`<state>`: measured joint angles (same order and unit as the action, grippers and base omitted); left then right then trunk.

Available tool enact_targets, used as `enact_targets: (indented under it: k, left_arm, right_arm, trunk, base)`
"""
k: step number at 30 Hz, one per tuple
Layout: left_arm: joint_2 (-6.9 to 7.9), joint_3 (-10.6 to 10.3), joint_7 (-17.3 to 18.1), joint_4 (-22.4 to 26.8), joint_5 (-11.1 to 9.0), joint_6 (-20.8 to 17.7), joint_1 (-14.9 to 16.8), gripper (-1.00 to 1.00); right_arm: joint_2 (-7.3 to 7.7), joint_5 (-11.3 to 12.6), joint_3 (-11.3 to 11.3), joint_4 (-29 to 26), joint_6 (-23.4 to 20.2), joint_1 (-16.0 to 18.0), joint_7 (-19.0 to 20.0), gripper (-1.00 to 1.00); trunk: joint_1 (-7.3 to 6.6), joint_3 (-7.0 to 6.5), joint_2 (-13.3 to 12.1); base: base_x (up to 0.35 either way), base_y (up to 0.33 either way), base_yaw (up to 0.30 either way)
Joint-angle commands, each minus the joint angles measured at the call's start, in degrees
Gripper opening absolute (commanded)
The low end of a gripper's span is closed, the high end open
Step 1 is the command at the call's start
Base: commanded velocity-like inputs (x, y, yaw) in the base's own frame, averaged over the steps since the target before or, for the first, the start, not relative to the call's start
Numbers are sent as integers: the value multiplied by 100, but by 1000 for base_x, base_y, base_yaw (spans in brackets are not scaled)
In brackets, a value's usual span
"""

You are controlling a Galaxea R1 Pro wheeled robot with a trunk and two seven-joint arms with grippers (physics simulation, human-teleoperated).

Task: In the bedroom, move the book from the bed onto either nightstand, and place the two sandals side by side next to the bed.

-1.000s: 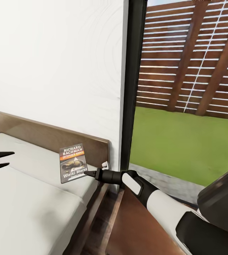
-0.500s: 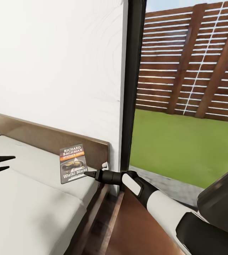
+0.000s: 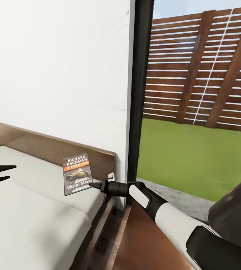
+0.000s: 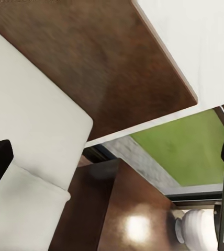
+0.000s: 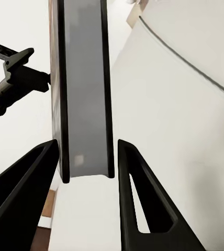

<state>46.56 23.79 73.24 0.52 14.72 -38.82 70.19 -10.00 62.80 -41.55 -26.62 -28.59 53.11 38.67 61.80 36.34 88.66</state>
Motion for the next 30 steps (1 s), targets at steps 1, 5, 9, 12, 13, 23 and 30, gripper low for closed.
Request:
enact_targets:
  k: [1, 5, 9, 12, 13, 23, 30]
  left_arm:
    - [3, 47, 24, 1, 58, -58, 4, 100]
    - [3, 47, 24, 1, 58, -62, 4, 100]
    - [3, 47, 24, 1, 58, -64, 4, 100]
    - [3, 47, 24, 1, 55, -64, 4, 100]
    - [3, 47, 24, 1, 56, -64, 4, 100]
    - [3, 47, 17, 1, 56, -73, 4, 100]
    - [3, 47, 22, 1, 57, -85, 4, 100]
  right_arm:
    - [0, 48, -19, 7, -25, 8, 9, -100]
    - [0, 48, -19, 7, -24, 6, 9, -100]
    - [0, 48, -19, 6, -24, 6, 9, -100]
    - [0, 49, -19, 2, -24, 6, 9, -100]
    - [0, 51, -19, 1, -24, 6, 9, -100]
    - [0, 51, -18, -1, -24, 6, 15, -100]
    - [0, 51, -17, -1, -24, 6, 17, -100]
  trunk:
    - [0, -3, 3]
    - [0, -39, 3]
    - [0, -75, 3]
    - [0, -102, 3]
    - [0, -111, 3]
    - [0, -200, 3]
    - [0, -263, 3]
  base:
    - [0, 0, 0]
    - [0, 0, 0]
    - [0, 0, 0]
    - [0, 0, 0]
    - [0, 0, 0]
    - [0, 0, 0]
    - [0, 0, 0]
